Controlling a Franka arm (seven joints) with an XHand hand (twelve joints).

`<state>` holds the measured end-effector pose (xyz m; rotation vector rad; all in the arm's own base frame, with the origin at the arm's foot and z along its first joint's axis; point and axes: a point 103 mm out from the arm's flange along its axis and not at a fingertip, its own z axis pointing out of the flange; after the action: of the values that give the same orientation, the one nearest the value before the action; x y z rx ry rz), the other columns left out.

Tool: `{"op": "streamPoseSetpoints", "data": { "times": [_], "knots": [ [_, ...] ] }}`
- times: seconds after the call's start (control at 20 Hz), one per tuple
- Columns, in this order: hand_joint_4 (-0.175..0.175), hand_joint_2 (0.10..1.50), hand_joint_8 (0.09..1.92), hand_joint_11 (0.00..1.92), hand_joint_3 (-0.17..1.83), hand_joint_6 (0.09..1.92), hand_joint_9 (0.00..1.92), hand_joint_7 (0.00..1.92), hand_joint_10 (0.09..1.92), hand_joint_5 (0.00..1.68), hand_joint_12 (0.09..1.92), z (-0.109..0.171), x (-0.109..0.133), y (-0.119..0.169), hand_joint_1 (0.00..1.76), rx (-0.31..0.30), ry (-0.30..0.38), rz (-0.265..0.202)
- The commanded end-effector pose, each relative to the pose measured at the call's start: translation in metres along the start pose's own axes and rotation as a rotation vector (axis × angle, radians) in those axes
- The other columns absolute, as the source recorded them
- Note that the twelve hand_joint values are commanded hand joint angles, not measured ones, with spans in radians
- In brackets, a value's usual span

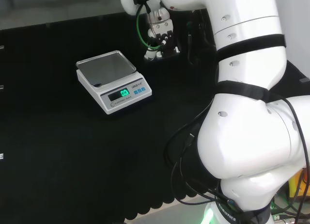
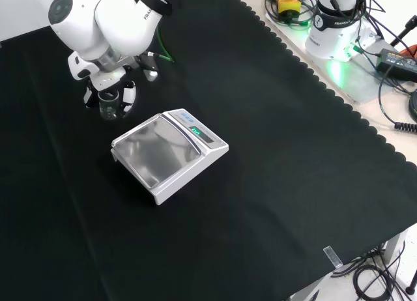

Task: Pick up the beaker.

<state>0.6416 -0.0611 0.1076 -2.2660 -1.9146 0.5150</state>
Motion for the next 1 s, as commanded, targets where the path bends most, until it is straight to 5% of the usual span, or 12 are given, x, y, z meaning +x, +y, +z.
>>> {"op": "streamPoseSetpoints", "data": {
  "times": [0.05, 1.0],
  "knots": [
    [-0.175, 0.74, 0.62, 1.68, 0.62, 0.58, 1.6, 1.23, 0.11, 0.75, 0.53, -0.018, 0.006, -0.005, 1.1, 0.033, -0.02, -0.013],
    [-0.175, 0.72, 0.62, 1.67, 0.63, 0.57, 1.61, 1.2, 0.09, 0.66, 0.51, -0.093, 0.016, -0.051, 1.05, 0.049, -0.038, -0.036]
  ]
}}
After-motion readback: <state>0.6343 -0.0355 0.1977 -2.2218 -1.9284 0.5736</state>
